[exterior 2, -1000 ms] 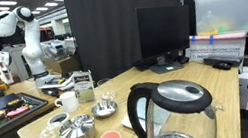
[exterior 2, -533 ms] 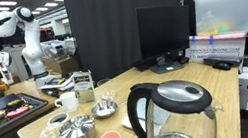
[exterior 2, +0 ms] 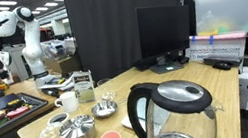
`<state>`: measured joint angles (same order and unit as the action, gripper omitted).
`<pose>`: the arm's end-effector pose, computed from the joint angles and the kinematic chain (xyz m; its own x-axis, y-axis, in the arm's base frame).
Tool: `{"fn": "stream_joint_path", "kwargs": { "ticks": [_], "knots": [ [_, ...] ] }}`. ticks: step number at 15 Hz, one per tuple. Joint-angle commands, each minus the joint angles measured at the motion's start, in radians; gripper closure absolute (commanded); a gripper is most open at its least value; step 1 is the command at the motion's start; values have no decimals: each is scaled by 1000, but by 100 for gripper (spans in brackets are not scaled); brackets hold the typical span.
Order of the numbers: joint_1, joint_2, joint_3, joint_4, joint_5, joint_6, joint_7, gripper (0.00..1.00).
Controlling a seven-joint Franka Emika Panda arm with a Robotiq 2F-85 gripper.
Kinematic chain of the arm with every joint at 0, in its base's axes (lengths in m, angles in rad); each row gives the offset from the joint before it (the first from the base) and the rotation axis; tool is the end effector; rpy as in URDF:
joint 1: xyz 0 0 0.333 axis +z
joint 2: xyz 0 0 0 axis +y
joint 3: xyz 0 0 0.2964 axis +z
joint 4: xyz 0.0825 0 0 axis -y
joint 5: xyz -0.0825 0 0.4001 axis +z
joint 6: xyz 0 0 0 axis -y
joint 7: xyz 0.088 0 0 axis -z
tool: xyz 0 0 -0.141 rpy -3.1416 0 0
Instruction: Pour the contents in the white mug onto the silver pan
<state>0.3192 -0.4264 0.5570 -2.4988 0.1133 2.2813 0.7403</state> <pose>0.2996 0.3513 0.3685 0.9787 0.0417 0.2009 0.0458 -0.9988 -0.0159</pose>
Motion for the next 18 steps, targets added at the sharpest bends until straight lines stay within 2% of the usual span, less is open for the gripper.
{"fn": "stream_joint_path", "kwargs": {
  "ticks": [1,5,6,8,14,18],
  "knots": [
    [-81,89,97,26,-165,81,210,0],
    [-135,224,175,50,-370,69,482,0],
    [-80,164,123,9,-318,74,411,0],
    [-83,209,129,23,-357,74,468,0],
    [-87,219,129,38,-359,73,470,0],
    [-116,245,128,42,-472,117,541,0]
  ]
}}
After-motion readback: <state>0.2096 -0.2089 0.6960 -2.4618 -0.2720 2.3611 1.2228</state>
